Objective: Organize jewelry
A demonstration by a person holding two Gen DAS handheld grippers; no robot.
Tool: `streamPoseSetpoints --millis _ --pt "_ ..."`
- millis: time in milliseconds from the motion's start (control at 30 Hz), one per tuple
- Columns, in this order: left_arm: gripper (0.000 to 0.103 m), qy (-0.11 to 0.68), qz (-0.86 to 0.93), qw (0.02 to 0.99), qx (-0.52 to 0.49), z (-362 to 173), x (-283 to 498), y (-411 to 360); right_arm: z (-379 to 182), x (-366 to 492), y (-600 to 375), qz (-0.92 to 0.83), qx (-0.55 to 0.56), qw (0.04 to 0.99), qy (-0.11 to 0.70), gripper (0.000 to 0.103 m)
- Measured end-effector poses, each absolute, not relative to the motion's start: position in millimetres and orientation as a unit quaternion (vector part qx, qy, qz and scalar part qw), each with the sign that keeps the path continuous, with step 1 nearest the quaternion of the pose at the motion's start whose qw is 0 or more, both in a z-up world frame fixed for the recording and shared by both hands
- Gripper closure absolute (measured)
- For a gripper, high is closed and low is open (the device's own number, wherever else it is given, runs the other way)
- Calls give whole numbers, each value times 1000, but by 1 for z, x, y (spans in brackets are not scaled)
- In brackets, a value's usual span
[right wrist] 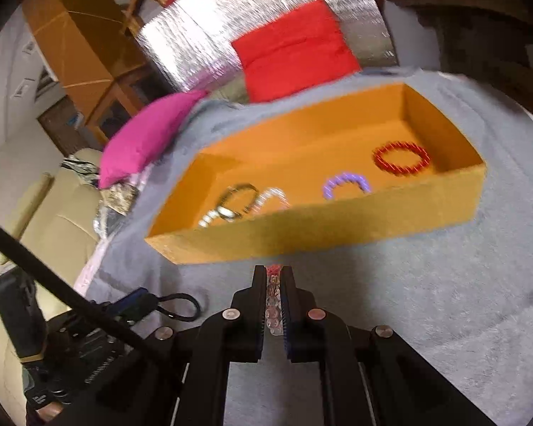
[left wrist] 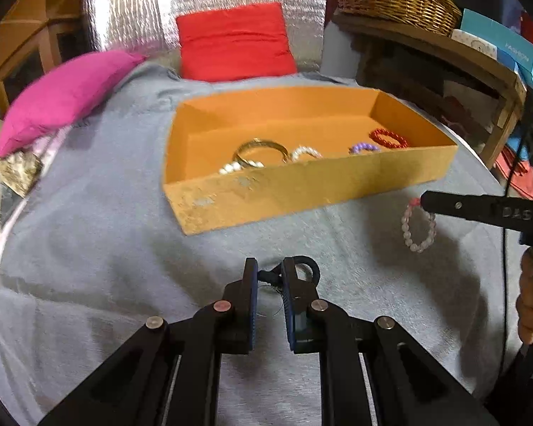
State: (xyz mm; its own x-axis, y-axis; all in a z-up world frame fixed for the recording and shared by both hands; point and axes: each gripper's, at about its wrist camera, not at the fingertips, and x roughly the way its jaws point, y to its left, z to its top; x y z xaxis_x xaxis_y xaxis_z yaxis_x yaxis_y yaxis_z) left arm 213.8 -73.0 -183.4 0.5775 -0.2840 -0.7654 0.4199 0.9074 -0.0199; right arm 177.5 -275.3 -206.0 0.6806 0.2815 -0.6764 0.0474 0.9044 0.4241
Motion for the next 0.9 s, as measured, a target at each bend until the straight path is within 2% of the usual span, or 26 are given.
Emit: streamPoseSetpoints --millis 233,367,433,500,533,900 --pt "89 454 -217 862 67 -202 222 -81 -227 184 -302 25 238 867 438 91" --pt "84 463 -224 855 64 -205 222 -80 -232 188 -307 23 250 856 452 89" --pt "76 462 -230 854 66 -204 220 -79 -231 186 -309 12 238 858 455 82" --pt "55 458 -229 856 68 -202 219 -77 -229 184 -313 8 235 861 451 82" --pt "52 454 -230 858 68 -200 217 -75 -228 184 -314 8 237 861 450 82" --pt "49 457 -255 848 87 -200 207 -75 -232 185 -304 34 227 852 471 82"
